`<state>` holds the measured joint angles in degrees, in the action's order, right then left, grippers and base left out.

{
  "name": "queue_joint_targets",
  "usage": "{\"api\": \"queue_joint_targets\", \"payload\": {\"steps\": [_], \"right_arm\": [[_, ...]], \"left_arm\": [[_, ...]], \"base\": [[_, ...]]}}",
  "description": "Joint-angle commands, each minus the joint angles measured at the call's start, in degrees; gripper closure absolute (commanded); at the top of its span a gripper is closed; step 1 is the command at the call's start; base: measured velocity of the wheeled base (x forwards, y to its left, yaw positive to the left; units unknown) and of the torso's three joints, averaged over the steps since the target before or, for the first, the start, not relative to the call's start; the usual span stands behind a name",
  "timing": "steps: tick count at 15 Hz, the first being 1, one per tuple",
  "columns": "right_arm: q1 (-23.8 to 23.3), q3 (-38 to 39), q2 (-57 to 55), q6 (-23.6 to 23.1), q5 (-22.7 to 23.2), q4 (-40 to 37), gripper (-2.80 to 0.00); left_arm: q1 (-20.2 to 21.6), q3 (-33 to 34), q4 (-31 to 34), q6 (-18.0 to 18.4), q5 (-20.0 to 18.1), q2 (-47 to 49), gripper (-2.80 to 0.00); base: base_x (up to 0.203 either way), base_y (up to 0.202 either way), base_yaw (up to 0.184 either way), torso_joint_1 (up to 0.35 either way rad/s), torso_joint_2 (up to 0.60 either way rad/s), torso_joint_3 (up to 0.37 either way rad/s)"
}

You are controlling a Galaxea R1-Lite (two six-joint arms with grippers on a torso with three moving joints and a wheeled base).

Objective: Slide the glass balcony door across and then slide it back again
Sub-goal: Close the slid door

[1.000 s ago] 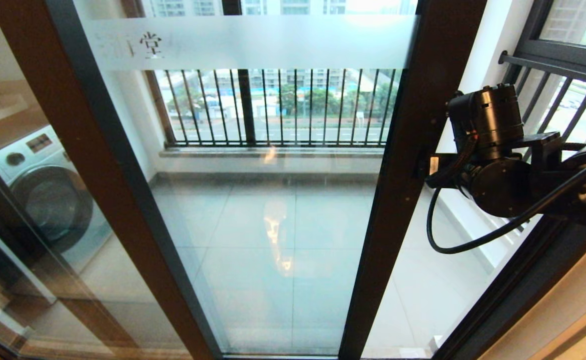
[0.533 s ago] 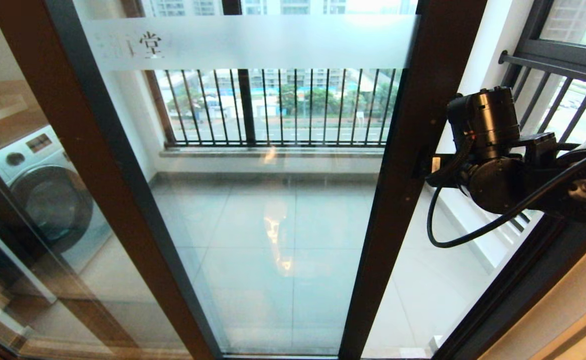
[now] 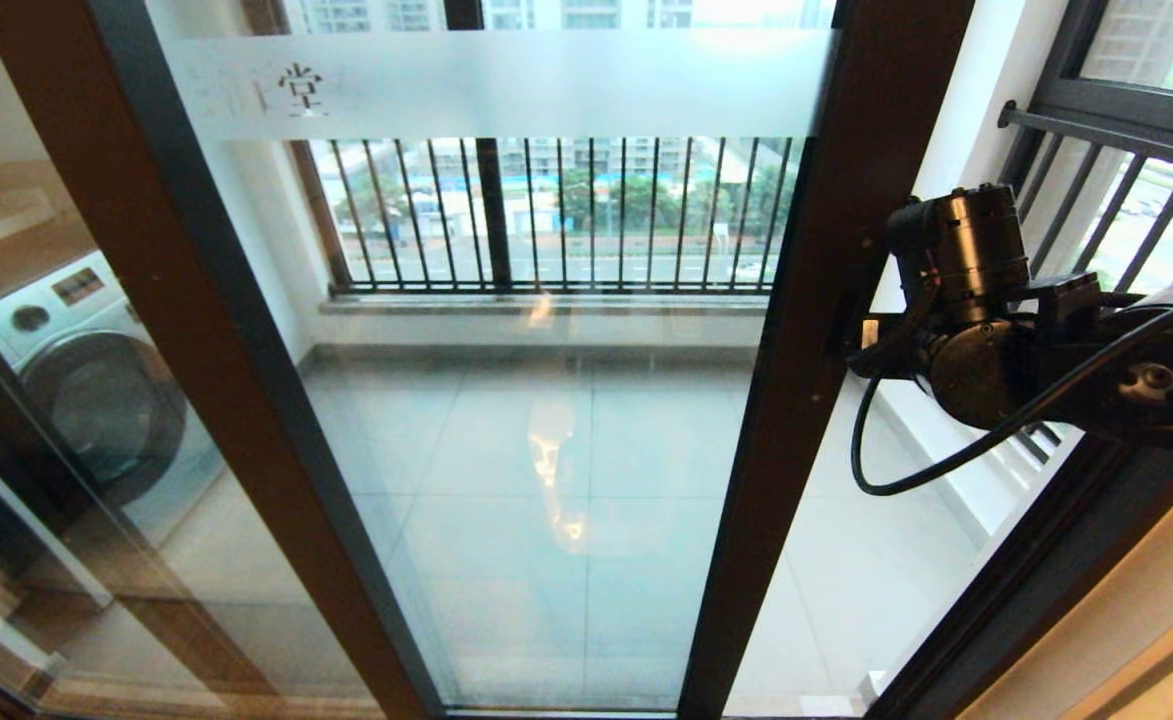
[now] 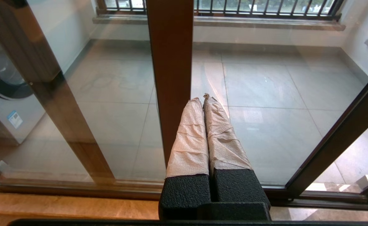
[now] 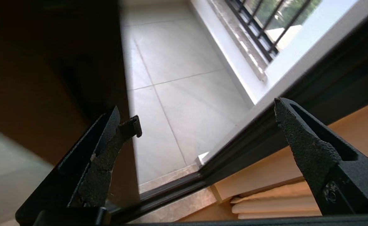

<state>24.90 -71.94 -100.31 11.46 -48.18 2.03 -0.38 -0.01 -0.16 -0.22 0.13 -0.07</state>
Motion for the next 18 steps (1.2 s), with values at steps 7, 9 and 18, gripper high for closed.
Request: {"api": "queue_joint_targets", "payload": {"steps": [7,9,18], "right_arm": [[0.8,-0.8,-0.8,0.4,-0.3,0.3,-2.8],[0.5,-1.1,-1.9,0.7,-0.3,0.4,-2.8],[-2.2,-1.7,-3.3,0.7,-0.2,0.6,-2.8]], "left_arm": [[0.0,0.0,0.0,0.0,0.0,0.1,0.0],[0.0,0.0,0.0,0.0,0.0,0.1,0.0],[0.0,0.0,0.0,0.0,0.0,0.1,0.0]], "base": [[0.0,0.0,0.0,0.0,0.0,0.0],[0.0,0.0,0.0,0.0,0.0,0.0],[0.0,0.0,0.0,0.0,0.0,0.0]]}}
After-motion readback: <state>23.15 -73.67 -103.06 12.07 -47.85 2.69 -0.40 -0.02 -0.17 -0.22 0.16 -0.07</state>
